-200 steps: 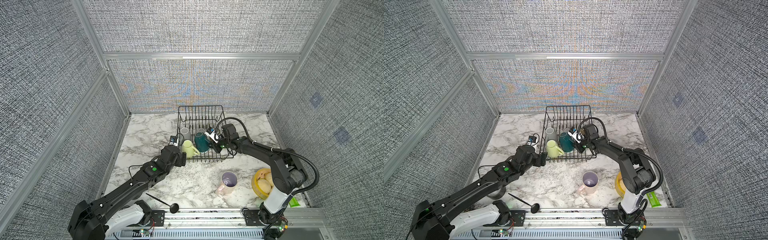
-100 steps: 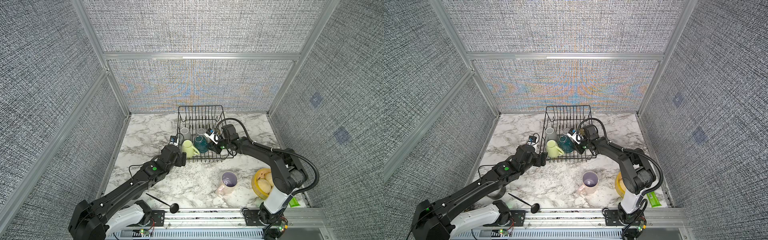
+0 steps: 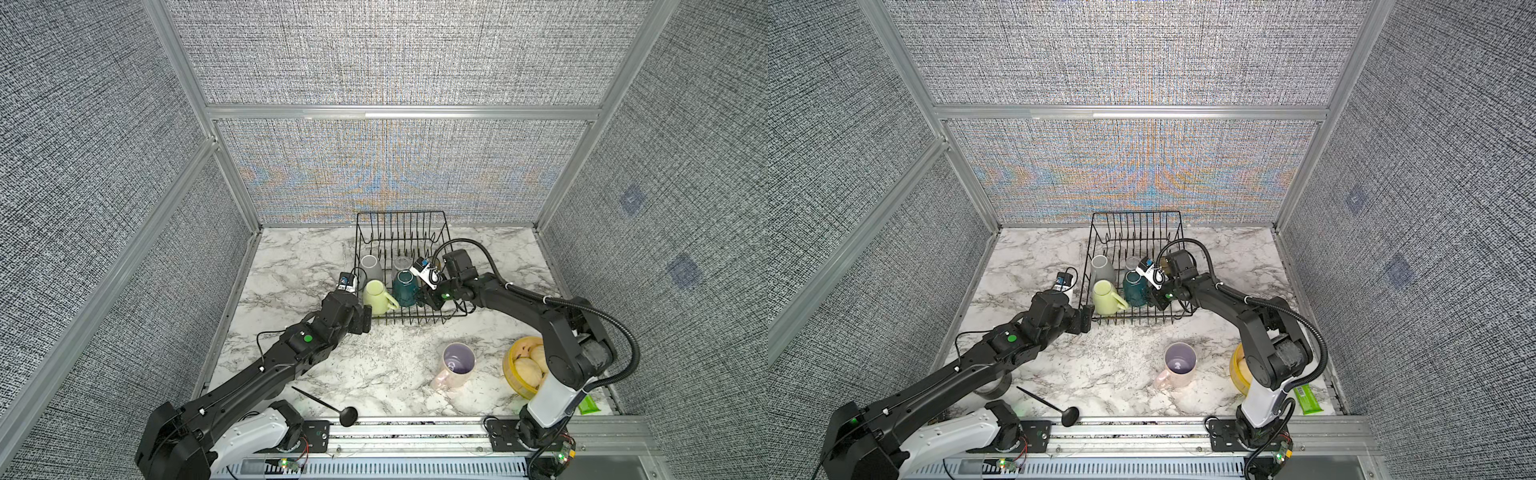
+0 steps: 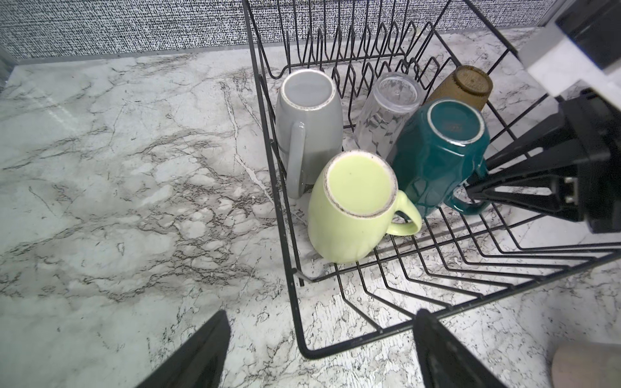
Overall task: Load cups into a dish rack
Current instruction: Place the cup upside down at the dish rack.
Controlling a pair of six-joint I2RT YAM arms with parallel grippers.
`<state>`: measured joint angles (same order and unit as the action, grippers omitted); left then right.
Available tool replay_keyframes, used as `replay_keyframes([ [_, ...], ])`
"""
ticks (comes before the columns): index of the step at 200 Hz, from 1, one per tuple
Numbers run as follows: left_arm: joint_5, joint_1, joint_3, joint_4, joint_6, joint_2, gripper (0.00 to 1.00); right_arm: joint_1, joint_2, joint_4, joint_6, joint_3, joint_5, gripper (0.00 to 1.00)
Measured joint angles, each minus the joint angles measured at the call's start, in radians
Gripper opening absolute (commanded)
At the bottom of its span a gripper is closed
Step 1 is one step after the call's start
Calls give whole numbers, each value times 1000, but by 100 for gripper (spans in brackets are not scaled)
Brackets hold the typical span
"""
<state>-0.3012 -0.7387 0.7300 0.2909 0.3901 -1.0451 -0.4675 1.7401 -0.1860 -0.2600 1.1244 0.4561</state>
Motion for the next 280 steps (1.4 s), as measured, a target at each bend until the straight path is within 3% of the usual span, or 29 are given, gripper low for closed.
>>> replay_keyframes([
  [80, 24, 0, 2, -5, 7, -24, 86, -4, -11, -15, 171, -8, 60, 7],
  [201, 20, 0, 1, 5, 4, 10, 86, 23, 22, -5, 241, 16, 190, 2],
  [280, 44, 0, 40, 19, -18, 6, 86, 51, 42, 165, 428, -27, 381, 0],
])
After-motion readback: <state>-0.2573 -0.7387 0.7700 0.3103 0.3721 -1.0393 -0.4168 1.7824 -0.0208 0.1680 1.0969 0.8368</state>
